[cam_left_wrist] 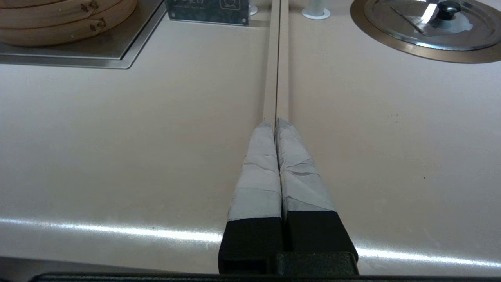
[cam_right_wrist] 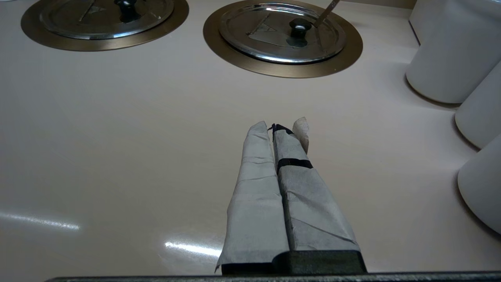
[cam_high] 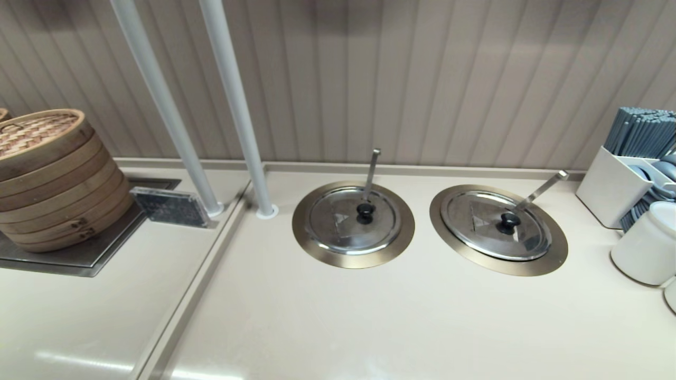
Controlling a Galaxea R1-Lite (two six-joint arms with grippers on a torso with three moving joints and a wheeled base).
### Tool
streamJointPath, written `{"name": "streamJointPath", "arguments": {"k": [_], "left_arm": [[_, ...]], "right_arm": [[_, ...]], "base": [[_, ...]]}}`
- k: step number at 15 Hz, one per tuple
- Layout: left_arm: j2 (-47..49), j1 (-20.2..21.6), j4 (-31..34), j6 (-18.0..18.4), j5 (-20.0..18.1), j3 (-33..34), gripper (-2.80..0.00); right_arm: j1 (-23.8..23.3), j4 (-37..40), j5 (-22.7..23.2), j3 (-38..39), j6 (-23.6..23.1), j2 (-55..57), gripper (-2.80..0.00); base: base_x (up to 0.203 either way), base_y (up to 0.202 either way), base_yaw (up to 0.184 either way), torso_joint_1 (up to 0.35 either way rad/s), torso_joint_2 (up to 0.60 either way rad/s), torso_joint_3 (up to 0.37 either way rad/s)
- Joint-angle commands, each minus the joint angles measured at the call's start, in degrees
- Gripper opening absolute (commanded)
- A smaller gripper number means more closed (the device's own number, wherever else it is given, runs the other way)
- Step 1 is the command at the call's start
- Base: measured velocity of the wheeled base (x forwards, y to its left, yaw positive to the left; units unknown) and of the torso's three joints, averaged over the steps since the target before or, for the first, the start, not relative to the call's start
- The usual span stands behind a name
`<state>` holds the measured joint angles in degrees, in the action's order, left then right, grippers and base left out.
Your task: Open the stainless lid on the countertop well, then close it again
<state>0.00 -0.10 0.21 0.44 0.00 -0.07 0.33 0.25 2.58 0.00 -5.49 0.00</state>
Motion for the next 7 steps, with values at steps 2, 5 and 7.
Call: {"name": "streamJointPath", "arguments": {"k": [2,5,7], "left_arm": [[0.0,0.01,0.02,0.0,0.0,-0.01,-2.8],[0.0,0.01,-0.03,0.0,0.0,0.07,-2.8],[0.0,0.01,0.05,0.0,0.0,-0.01,-2.8]], "right_arm": [[0.02,-0.07,-0.02,0.0,-0.05,0.09,-2.8],[0.03,-0.07,-0.04,-0.06,0.12,0.09,-2.8],[0.02,-0.07,-0.04,-0.08,0.39,0.09,-2.8]], "base": [[0.0,0.0,0.0,0.0,0.0,0.0],[0.0,0.0,0.0,0.0,0.0,0.0],[0.0,0.0,0.0,0.0,0.0,0.0]]}}
